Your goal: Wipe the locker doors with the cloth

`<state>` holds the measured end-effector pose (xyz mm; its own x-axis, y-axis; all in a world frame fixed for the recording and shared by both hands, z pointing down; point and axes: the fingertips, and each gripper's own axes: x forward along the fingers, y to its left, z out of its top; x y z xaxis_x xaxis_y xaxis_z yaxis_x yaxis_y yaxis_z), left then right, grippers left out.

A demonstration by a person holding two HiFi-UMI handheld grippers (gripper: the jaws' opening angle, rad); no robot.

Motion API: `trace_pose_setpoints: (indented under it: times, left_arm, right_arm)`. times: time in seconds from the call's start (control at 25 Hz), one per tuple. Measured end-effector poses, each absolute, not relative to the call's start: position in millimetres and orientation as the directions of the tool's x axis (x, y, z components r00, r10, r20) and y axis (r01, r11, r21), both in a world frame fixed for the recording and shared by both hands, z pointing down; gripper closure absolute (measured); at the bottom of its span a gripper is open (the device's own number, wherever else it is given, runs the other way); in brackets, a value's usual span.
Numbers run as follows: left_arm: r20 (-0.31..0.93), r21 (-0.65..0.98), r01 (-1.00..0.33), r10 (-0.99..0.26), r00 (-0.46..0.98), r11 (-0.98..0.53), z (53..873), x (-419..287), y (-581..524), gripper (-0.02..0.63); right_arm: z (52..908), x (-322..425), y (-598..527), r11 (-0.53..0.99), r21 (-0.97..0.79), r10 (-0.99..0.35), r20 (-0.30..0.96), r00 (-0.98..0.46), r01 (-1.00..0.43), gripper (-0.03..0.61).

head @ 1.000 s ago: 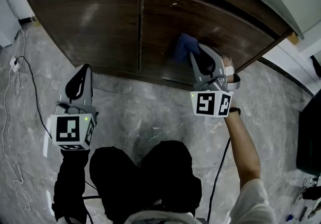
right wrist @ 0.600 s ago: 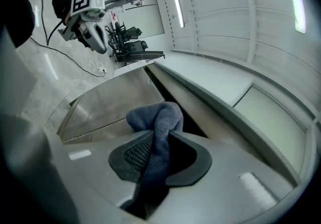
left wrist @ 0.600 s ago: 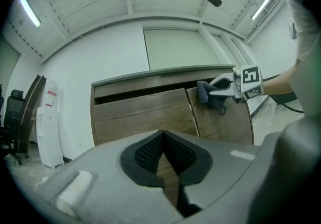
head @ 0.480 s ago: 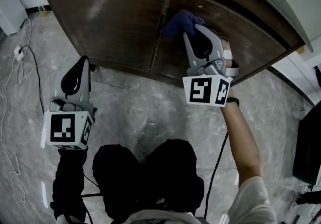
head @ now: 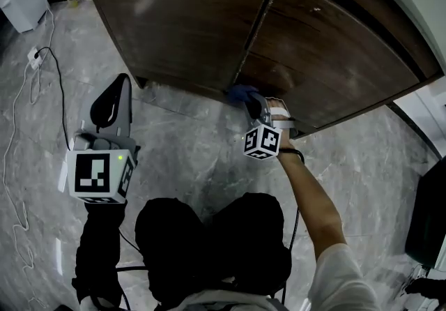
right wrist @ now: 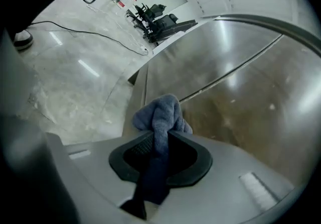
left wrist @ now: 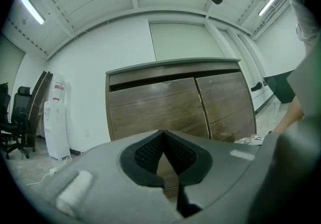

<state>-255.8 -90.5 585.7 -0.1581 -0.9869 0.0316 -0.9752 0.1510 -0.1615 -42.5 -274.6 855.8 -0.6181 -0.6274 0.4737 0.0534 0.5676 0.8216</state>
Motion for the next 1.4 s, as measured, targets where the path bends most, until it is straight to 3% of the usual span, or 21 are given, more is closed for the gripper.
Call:
trace_pose_setpoints:
  times: [0.12, 0.2, 0.56, 0.76, 0.88, 1.2, 1.4]
  left_arm:
    - [0.029, -0.159, -0.975, -0.986, -0.164, 0.157, 593, -261, -88, 0.612]
    - [0.029, -0.153, -0.975, -0.986, -0.165, 0.159, 595, -264, -86, 0.612]
    - [0.002, -0.111, -0.980, -0.986, -0.166, 0.165, 587, -270, -90, 0.612]
    - [-0.018, -0.097, -0.983, -0.988, -0.154, 0.155, 564, -271, -94, 0.612]
    - [-0.032, -0.123, -0.976, -0.984, -0.176, 0.179, 554, -286, -98, 0.612]
    - [0.033, -0.174, -0.962, -0.975, -0.218, 0.209, 584, -318, -90, 0.612]
    - [0.076, -0.145, -0.957, -0.962, -0.263, 0.250, 614, -338, -76, 0.612]
  right_arm:
    - [874, -40, -275, 0.599, 0.798, -0.622, 0.512, -0.592, 0.061, 0.512]
    - [847, -47, -274, 0.561, 0.826, -0.633, 0.463, -0.620, 0.044, 0.512]
    - [550, -110, -262, 0.411, 0.882, -0.632, 0.092, -0.770, -0.231, 0.511]
    - [454, -129, -257, 0.328, 0.886, -0.633, -0.051, -0.773, -0.327, 0.511]
    - [478, -145, -258, 0.344, 0.890, -0.634, -0.015, -0.773, -0.299, 0.511]
    - [710, -171, -259, 0.471, 0.876, -0.653, 0.266, -0.709, -0.105, 0.511]
    - [813, -176, -260, 0.564, 0.826, -0.647, 0.431, -0.629, -0.014, 0.509]
